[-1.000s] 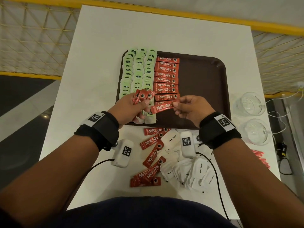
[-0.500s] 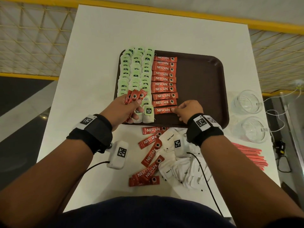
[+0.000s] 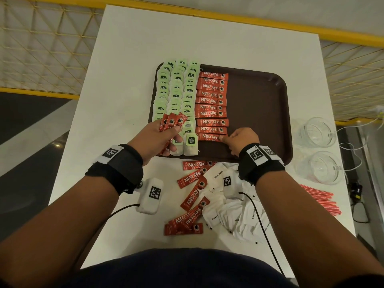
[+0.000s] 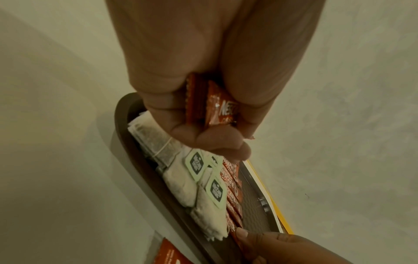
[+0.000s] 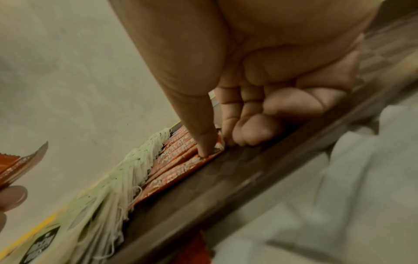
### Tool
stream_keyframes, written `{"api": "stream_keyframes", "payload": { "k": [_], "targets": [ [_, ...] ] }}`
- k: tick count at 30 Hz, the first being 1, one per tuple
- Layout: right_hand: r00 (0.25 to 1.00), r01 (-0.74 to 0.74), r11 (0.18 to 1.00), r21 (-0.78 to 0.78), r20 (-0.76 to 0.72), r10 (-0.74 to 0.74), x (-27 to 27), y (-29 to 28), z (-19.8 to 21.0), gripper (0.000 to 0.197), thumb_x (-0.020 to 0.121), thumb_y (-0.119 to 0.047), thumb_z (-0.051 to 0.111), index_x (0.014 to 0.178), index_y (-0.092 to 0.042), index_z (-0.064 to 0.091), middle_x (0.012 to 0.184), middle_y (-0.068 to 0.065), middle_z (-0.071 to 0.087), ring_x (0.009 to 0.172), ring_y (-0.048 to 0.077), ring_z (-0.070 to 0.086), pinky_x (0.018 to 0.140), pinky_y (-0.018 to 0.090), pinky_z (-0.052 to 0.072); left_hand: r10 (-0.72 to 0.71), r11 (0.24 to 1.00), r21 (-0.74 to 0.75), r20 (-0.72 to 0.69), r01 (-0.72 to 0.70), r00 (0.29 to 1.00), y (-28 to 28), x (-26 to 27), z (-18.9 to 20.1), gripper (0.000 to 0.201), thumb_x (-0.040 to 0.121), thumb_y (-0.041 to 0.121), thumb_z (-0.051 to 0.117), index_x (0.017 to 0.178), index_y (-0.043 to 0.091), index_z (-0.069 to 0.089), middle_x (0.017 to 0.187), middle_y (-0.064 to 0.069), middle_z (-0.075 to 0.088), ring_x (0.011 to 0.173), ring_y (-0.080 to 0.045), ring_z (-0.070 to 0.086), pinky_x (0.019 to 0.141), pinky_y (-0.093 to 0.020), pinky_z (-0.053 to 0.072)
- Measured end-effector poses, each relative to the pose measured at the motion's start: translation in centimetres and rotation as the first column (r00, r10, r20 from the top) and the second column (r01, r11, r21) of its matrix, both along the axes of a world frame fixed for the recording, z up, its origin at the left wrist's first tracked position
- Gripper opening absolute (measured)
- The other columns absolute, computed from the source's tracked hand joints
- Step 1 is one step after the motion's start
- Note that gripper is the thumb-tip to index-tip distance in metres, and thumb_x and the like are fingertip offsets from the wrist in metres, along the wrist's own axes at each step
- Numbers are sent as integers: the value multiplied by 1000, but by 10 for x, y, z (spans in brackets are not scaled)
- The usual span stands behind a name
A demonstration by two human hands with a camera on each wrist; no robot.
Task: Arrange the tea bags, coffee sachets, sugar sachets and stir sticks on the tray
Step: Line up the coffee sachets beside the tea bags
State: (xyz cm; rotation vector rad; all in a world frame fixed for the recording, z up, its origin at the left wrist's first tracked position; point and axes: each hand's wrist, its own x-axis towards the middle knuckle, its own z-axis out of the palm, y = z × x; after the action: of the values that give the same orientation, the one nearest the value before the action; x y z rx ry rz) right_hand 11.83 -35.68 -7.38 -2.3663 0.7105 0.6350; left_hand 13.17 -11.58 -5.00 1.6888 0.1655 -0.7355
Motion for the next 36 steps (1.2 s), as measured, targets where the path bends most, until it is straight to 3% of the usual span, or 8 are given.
{"api": "stream_keyframes", "payload": {
  "k": [7,11,15,18,22,26,31,36],
  "targets": [
    [999,-29,998,-64,34,32,6,-3,-3,39,87,-49,65,80,-12,57,92,11,70,87,27,68,83,40,55,-3,1000,1,-18,3,1000,-3,-1,2,26,100,31,54,123,21,56,92,-5,69,64,-13,60,56,-25,49],
    [989,42,997,-72,141,-31,10,-8,-3,31,91,-42,62,94,-12,56,89,5,64,89,24,63,68,30,44,-11,999,-30,-62,9,998,-6,-1,6,25,99,26,54,123,18,55,93,-6,68,66,-13,59,56,-24,50],
    [969,-35,993,111,249,6,6,1,7,21,95,-40,56,97,-20,59,96,0,64,87,17,64,72,31,52,-82,991,-120,-160,63,984,-8,-2,14,20,101,20,45,118,18,56,101,-9,72,77,-16,65,63,-28,53],
    [955,-156,918,365,293,46,0,17,23,25,95,-42,56,108,-22,63,100,-3,66,78,11,65,70,26,54,-186,980,-100,-161,172,969,-12,-5,20,19,102,21,43,114,23,58,105,-5,74,88,-18,70,68,-30,55],
    [936,-265,856,444,332,117,-3,27,32,6,92,-25,66,96,-21,65,83,-4,68,67,8,63,61,19,52,-249,968,-69,-156,241,956,-19,-6,21,23,102,19,42,118,16,59,103,-3,75,91,-19,71,68,-29,56],
    [961,-149,812,564,277,-16,-7,15,31,8,87,-13,71,91,-10,66,73,0,68,64,12,64,63,24,55,-246,969,-38,-139,243,959,-21,-5,21,26,102,19,41,121,14,58,102,-2,76,85,-16,71,64,-26,56],
    [971,-4,764,645,185,-151,-20,-5,27,6,88,-10,69,92,-8,65,77,4,68,65,11,64,65,23,55,-261,965,-2,-99,262,960,-15,-4,18,25,101,17,42,122,18,56,100,-2,75,71,-12,64,55,-23,50],
    [954,129,753,646,127,-272,-32,-22,20,8,91,-8,64,98,-4,63,78,6,68,65,11,65,63,22,55,-158,987,4,-100,159,982,-12,-3,14,25,101,16,41,120,17,57,100,-7,74,66,-13,57,53,-24,44]
  ]
}}
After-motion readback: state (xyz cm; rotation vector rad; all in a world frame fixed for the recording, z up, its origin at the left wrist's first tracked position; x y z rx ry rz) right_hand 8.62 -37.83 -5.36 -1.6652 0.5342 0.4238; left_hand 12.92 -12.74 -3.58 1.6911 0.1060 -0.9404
